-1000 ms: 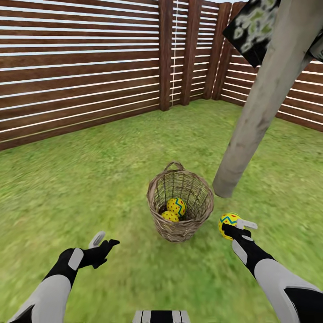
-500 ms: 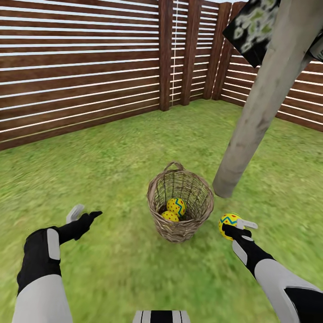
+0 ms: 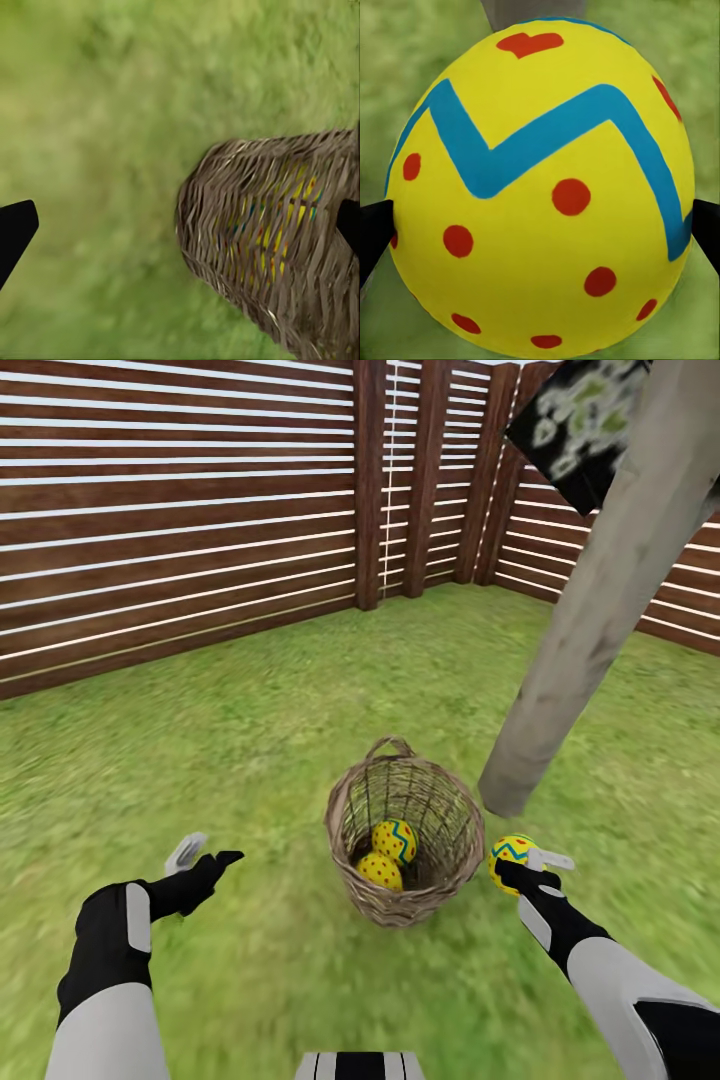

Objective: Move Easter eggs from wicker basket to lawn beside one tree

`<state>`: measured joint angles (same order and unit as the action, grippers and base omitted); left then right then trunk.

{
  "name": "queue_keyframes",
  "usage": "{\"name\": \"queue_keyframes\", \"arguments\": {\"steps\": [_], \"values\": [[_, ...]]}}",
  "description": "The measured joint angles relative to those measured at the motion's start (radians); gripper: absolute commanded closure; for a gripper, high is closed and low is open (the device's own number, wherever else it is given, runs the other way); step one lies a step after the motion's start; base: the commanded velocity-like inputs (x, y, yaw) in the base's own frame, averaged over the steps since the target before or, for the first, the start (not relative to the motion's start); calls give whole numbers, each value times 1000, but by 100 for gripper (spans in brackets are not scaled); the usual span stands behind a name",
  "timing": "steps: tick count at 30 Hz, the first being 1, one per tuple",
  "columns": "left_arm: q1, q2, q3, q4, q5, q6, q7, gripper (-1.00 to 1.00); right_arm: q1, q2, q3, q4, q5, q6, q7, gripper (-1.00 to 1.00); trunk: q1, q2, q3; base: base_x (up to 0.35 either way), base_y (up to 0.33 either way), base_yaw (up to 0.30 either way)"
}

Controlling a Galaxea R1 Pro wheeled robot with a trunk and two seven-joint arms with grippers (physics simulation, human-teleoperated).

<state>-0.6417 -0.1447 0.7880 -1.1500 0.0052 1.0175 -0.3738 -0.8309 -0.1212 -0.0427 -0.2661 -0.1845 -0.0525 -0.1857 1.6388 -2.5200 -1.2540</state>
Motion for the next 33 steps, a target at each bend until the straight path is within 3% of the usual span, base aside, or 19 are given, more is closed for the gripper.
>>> {"name": "queue_keyframes", "arguments": {"steps": [7,33], "values": [[0,-1,-2,2,0,-3,1,-100,0,0,0,0,0,0,0,100,1,0,0,47,0,0],[0,-4,-4,35,1,-5,-1,-100,0,0,0,9,0,0,-1,100,12,-6,-101,0,0,0]]}}
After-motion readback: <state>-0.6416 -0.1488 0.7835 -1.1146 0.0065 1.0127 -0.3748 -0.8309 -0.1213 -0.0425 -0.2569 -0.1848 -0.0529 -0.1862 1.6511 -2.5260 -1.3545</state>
